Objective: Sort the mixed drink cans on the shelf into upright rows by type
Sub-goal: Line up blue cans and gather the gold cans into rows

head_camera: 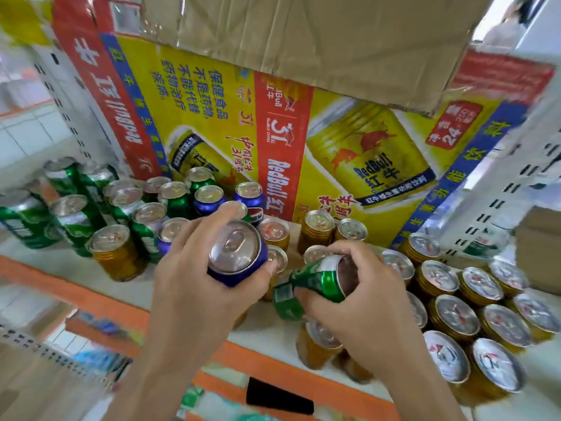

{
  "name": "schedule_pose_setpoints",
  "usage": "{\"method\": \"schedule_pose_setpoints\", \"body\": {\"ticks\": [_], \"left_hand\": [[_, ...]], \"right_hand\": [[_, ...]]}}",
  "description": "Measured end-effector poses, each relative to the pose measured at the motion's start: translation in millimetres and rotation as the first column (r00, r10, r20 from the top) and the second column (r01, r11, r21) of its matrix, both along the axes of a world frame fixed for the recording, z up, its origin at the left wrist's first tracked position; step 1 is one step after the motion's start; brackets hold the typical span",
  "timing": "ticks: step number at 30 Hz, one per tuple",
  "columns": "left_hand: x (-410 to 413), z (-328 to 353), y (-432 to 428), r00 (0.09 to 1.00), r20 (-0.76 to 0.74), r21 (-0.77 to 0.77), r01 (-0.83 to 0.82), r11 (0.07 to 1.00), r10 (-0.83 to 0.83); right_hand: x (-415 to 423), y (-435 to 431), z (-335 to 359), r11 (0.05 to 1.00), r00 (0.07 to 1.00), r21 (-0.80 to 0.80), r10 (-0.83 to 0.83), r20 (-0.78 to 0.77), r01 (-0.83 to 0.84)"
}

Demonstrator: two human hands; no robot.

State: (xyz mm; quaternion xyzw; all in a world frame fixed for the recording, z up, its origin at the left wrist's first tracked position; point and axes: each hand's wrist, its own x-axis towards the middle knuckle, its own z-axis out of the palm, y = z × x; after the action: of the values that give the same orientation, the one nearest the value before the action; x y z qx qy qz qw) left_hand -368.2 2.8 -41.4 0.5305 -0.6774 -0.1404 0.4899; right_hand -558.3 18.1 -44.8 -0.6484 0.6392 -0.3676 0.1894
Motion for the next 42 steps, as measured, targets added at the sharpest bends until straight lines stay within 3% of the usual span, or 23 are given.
{"method": "schedule_pose_setpoints", "body": {"ticks": [5,12,19,24,27,33,36,40,42], "left_hand": [[-59,-1,30,0.979,-0.144,0.045,0.154,0.987,-0.146],[-168,0,87,0.924,-0.145,0.051,0.364,0.93,-0.354],[-267,-11,142,0.805,-0.194,0.129,0.588,0.798,-0.561],[-329,-14,157,0.743,-0.165,0.155,0.669,0.726,-0.649],[-364,-14,159,0.716,-0.165,0.148,0.698,0.701,-0.678],[-439,-18,152,0.698,-0.156,0.124,0.716,0.687,-0.699],[-475,-19,143,0.685,-0.192,0.165,0.729,0.665,-0.703],[-511,-20,131,0.716,-0.147,0.136,0.698,0.703,-0.682],[-524,-19,125,0.731,-0.115,0.131,0.683,0.719,-0.673]], "right_hand": [[-50,54,5,0.979,0.96,-0.079,-0.166,0.224,0.188],[-144,165,7,0.887,0.839,-0.09,-0.39,0.379,0.453],[-228,255,-20,0.699,0.596,0.01,-0.617,0.514,0.715],[-286,284,-33,0.585,0.425,0.097,-0.684,0.593,0.805],[-322,287,-37,0.532,0.448,0.054,-0.76,0.47,0.845],[-404,268,-42,0.53,0.527,0.015,-0.846,0.088,0.848],[-438,249,-44,0.572,0.572,0.059,-0.82,0.014,0.818],[-460,223,-50,0.668,0.688,0.162,-0.707,-0.167,0.726],[-464,214,-58,0.717,0.734,0.159,-0.658,-0.167,0.679]]}}
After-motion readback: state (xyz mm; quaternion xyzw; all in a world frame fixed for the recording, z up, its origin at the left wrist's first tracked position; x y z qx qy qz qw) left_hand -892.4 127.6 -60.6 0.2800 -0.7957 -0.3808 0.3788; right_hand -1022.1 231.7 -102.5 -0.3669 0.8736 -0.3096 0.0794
